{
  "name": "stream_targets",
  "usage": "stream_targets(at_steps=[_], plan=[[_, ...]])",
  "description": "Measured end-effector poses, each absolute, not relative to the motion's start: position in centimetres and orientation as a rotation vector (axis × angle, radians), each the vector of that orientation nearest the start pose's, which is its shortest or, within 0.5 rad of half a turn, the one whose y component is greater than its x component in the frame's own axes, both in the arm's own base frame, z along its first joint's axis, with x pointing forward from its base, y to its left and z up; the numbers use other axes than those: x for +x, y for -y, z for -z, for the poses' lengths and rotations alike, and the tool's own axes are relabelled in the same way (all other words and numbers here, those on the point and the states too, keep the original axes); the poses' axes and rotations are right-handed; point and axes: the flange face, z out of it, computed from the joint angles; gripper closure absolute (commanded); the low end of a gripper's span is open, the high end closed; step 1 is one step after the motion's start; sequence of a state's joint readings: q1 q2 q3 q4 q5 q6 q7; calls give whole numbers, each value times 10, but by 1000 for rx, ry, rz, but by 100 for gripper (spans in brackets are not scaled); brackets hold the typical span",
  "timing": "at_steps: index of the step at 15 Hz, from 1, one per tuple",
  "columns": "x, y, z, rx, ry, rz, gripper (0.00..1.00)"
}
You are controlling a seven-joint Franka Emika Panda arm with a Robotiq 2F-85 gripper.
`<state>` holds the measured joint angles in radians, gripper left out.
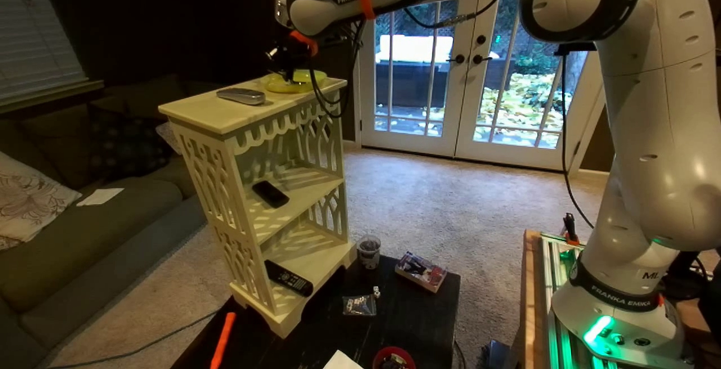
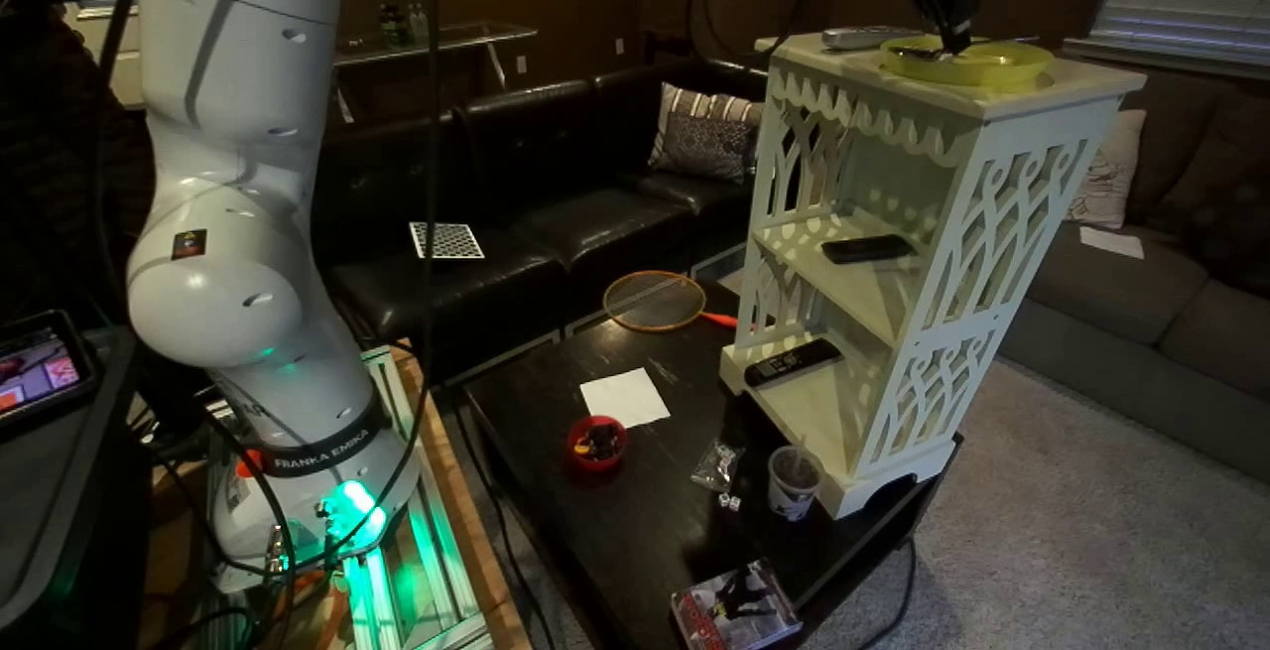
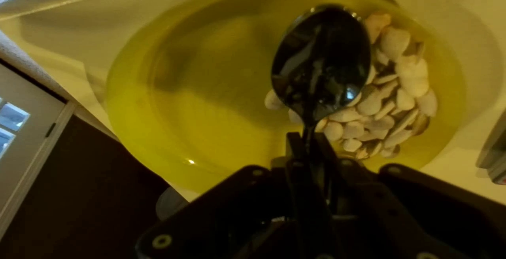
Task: Put the fork on the lower shelf
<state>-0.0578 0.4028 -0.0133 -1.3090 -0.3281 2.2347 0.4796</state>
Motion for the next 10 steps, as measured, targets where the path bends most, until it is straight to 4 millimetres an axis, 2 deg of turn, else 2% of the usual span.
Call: stream_targets(at_steps=[2, 5, 7, 10], plan=[[718, 58, -582, -3115, -654, 983, 98], [704, 59, -617, -3080, -662, 1060, 98], [687, 58, -644, -3047, -626, 1078, 98], [647, 44, -678, -2992, -405, 1058, 98]])
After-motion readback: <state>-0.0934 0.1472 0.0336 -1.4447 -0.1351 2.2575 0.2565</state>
